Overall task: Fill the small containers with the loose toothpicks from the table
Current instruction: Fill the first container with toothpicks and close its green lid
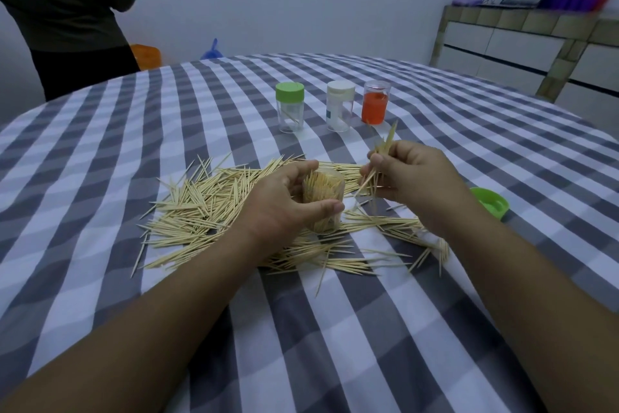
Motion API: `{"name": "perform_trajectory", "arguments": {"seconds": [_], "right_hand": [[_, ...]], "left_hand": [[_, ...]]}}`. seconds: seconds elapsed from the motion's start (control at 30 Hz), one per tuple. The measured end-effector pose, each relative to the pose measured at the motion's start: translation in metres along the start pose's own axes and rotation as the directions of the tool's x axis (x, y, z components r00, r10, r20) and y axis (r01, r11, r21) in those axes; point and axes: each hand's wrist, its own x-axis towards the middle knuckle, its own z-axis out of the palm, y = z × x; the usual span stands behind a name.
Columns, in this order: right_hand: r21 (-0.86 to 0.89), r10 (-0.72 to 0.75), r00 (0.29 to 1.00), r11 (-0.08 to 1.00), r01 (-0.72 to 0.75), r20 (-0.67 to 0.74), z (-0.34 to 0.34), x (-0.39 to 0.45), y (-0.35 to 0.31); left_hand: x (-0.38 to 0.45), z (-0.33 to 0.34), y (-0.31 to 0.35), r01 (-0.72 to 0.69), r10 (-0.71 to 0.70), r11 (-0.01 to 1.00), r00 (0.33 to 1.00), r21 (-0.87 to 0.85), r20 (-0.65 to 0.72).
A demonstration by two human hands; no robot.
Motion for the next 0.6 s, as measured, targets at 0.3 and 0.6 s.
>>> {"name": "perform_trajectory", "arguments": {"seconds": [0.3, 0.6], "right_hand": [[0.365, 0.047, 0.994, 0.931, -0.007, -0.101, 0.012, -0.001, -0.001], [0.573, 0.077, 0.982, 0.819, 0.035, -0.171, 0.013, -0.002, -0.005]], "left_hand": [[0.0, 0.005, -0.003, -0.026, 0.026, 1.0, 0.999, -0.01, 0.025], [0.0, 0.005, -0.004, -0.021, 0.021, 1.0, 0.999, -0.004, 0.025]]}}
